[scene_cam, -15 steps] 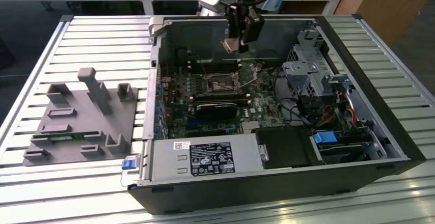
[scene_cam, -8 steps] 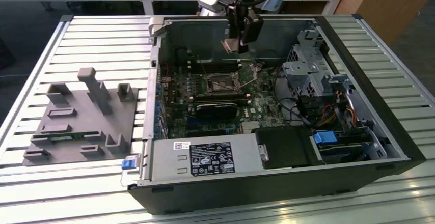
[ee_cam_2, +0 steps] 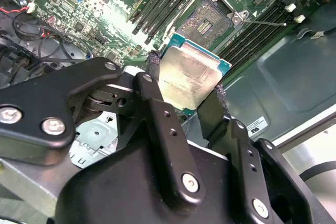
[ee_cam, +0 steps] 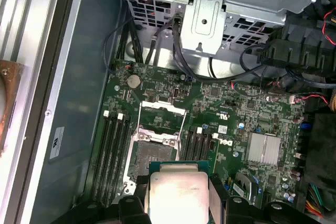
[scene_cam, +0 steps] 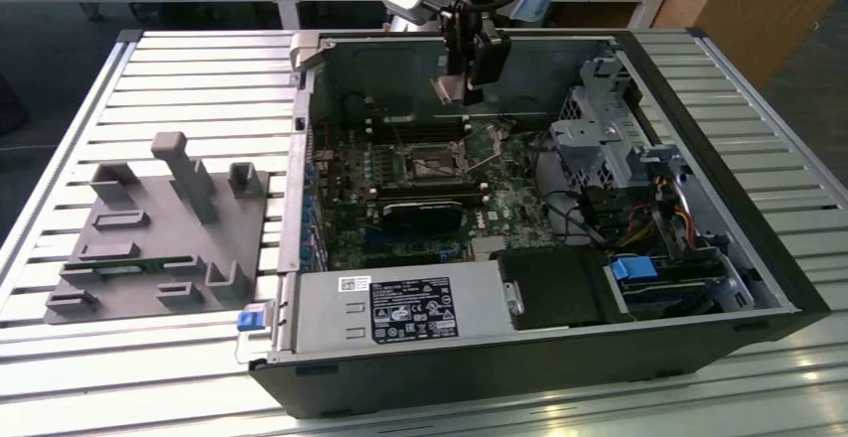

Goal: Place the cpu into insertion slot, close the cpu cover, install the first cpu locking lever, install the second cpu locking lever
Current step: 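Place the cpu into insertion slot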

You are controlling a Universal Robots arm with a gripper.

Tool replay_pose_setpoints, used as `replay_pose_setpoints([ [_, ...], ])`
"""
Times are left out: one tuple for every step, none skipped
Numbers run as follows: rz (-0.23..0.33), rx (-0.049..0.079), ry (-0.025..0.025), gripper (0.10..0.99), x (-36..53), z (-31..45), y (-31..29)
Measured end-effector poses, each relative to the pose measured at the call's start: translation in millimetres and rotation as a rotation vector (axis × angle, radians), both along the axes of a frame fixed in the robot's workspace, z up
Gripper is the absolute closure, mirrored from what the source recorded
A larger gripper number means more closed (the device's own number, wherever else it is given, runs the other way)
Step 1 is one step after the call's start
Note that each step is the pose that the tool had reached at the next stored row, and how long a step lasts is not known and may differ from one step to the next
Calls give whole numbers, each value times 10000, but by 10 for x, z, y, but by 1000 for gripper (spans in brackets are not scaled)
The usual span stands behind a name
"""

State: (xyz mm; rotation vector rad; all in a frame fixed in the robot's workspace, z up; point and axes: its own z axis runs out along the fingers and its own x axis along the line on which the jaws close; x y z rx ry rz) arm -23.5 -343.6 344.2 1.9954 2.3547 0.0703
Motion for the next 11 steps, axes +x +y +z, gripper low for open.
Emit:
replay_pose_setpoints([
  [-43, -1, 0, 549, 0, -1, 0],
  [-85, -1, 1, 549, 0, -1, 0],
  [-127, -1, 1, 549, 0, -2, 0],
  [-170, -1, 1, 549, 0, -3, 0],
  [-216, -1, 0, 549, 0, -3, 0],
  [-264, -1, 1, 549, 0, -4, 0],
  [-311, 0, 1, 549, 0, -5, 0],
  [-356, 0, 0, 549, 0, -6, 0],
  [-400, -1, 1, 549, 0, -6, 0],
  [-444, -1, 1, 549, 0, -7, 0],
  [-487, -1, 1, 549, 0, -8, 0],
])
